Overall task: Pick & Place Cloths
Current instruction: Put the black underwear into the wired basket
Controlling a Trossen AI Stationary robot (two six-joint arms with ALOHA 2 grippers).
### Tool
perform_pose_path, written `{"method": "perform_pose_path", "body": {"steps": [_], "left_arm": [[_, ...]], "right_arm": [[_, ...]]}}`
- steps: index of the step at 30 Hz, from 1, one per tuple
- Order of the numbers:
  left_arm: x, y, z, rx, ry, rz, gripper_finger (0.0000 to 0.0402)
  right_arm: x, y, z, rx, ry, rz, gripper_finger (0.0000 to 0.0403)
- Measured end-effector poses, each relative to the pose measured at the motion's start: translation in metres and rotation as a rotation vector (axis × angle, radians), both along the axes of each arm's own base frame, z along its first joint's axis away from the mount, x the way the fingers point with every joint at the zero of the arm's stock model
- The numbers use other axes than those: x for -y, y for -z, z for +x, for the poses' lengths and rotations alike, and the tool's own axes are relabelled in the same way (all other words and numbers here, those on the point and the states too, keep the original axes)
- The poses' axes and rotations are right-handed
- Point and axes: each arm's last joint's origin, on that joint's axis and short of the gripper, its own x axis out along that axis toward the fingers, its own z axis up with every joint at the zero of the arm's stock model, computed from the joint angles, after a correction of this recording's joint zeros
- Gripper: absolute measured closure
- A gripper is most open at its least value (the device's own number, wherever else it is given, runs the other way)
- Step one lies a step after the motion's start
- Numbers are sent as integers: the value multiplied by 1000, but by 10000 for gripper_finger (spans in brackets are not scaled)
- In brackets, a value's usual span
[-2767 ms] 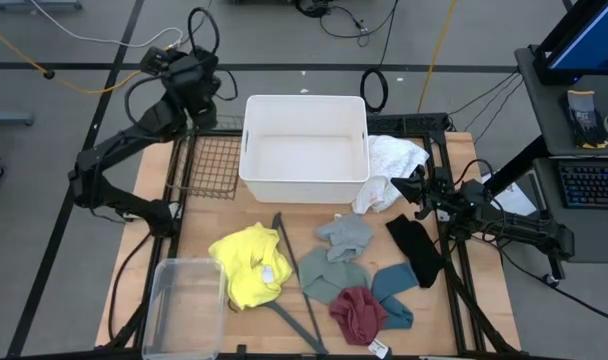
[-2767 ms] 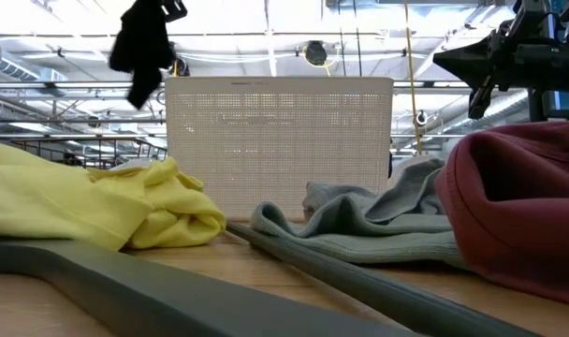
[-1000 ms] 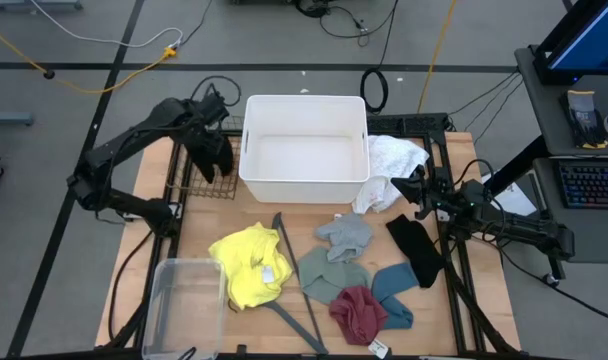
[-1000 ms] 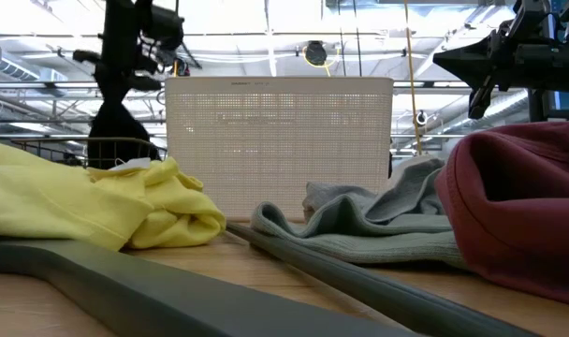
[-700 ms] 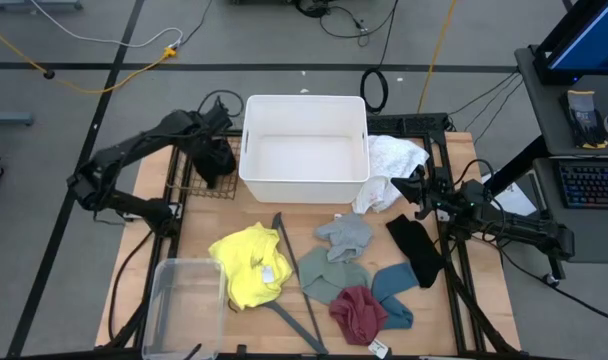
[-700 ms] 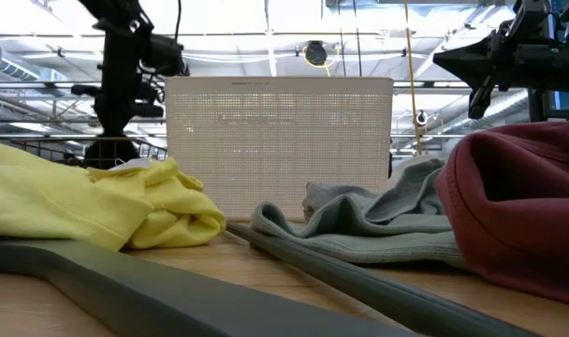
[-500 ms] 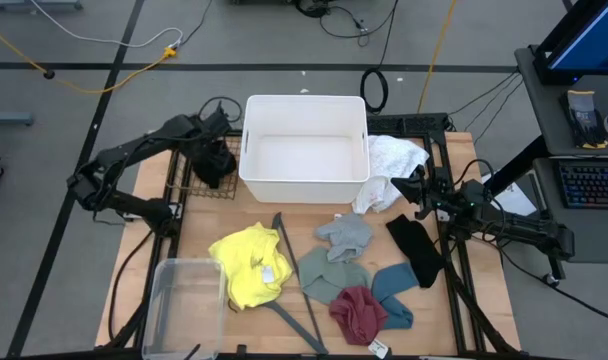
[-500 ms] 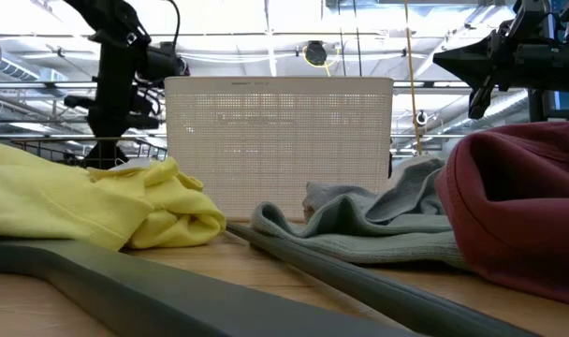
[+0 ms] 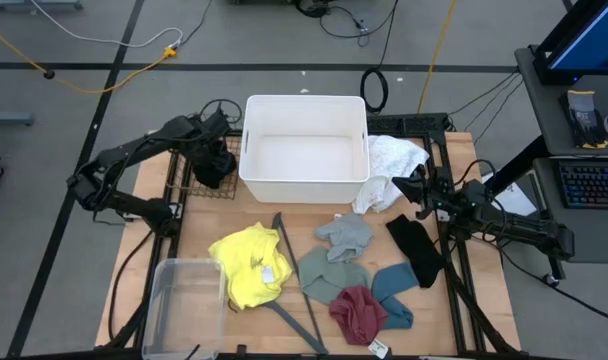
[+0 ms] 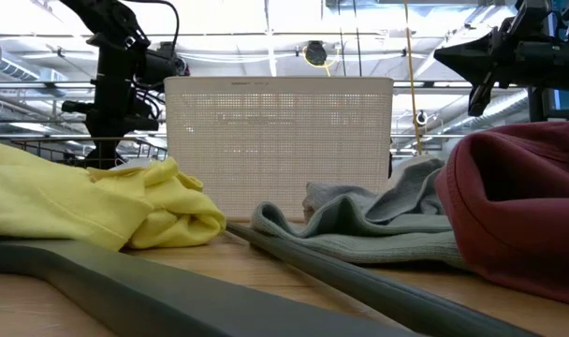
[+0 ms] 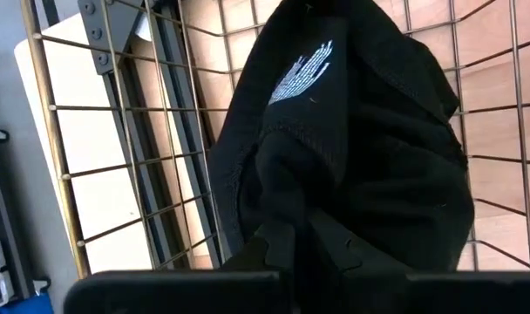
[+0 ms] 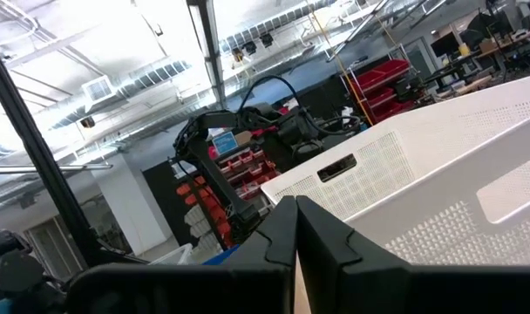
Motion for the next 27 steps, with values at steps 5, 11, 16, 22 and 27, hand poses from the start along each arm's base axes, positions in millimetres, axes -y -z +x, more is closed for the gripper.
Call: {"method": "perform_pose_path", "body": {"steps": [5,11,16,22,27], "left_arm": [[0,0,0,11,-39,5,356],[1,0,1,58,-65,-29,300],[2,1,2,91,-77,-58,240],[4,0,0,78,-76,-81,177],[7,-11,-2,46,-79,-119,155]], "right_arm": [[0,0,0,0,-1,0,395],[0,0,0,1,-1,0,377],[0,0,0,1,-2,3,357],[0,0,0,22,-29,84,325],[-1,0,0,31,-61,117,295]]}}
